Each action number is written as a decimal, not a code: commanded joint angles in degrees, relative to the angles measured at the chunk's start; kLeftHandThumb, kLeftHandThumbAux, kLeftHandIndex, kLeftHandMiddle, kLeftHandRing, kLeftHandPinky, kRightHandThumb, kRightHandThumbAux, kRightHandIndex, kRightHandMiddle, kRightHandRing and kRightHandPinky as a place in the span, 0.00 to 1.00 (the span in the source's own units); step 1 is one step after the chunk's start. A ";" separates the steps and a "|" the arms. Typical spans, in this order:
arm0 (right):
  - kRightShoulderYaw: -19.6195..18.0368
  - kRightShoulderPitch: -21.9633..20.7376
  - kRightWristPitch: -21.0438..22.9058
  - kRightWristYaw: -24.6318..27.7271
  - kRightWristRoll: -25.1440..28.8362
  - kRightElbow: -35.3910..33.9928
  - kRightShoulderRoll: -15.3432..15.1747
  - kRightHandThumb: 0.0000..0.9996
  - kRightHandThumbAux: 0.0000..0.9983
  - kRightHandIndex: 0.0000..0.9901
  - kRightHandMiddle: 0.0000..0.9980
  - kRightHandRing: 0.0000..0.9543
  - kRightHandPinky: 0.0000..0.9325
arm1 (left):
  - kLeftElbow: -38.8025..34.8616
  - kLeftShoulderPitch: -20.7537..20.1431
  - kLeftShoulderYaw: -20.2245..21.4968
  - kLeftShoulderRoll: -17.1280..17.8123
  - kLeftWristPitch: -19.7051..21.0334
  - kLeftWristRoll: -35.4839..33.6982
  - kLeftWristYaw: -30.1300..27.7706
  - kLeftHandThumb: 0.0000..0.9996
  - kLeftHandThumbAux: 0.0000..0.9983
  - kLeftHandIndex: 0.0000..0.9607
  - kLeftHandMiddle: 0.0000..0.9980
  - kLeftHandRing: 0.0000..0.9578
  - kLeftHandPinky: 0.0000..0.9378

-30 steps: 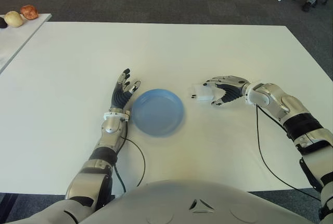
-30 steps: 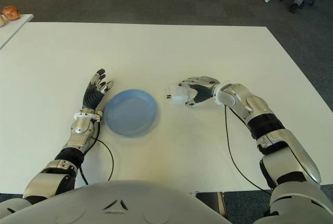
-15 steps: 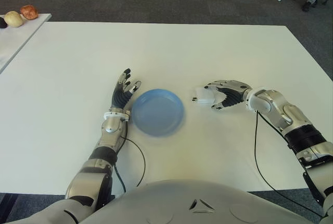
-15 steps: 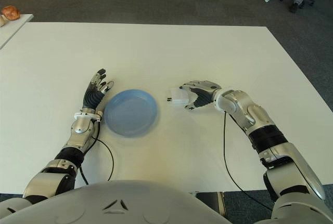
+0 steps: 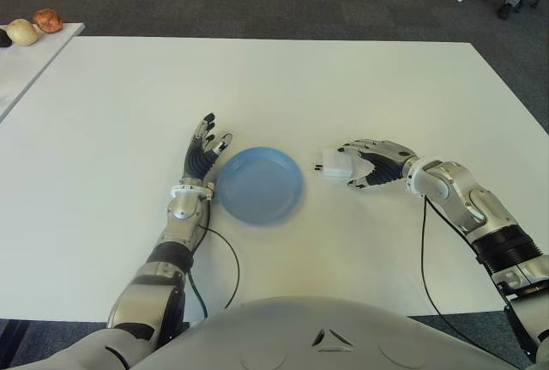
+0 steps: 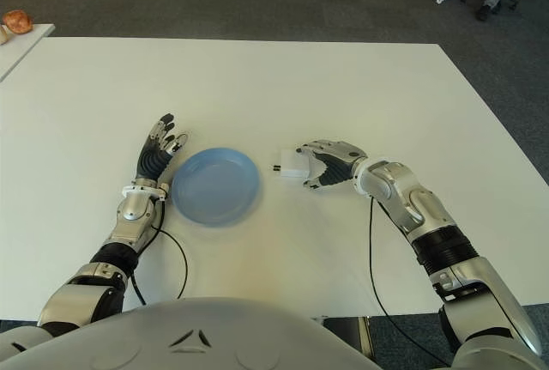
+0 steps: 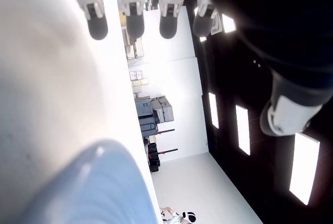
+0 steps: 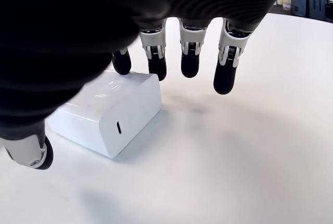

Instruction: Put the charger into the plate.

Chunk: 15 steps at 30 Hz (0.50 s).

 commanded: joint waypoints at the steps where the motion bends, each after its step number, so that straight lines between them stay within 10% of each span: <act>1: -0.34 2.88 -0.12 -3.76 -2.06 -0.06 1.27 0.25 0.44 0.00 0.00 0.03 0.20 | 5.33 5.07 -0.32 -0.50 1.32 1.13 0.40 0.00 0.52 0.00 0.04 0.04 0.05; 15: 0.34 -0.99 -11.33 -29.37 -8.72 12.42 5.48 0.30 0.16 0.00 0.00 0.00 0.00 | 5.33 5.14 -0.57 -0.25 1.55 1.07 -0.27 0.00 0.52 0.00 0.02 0.03 0.03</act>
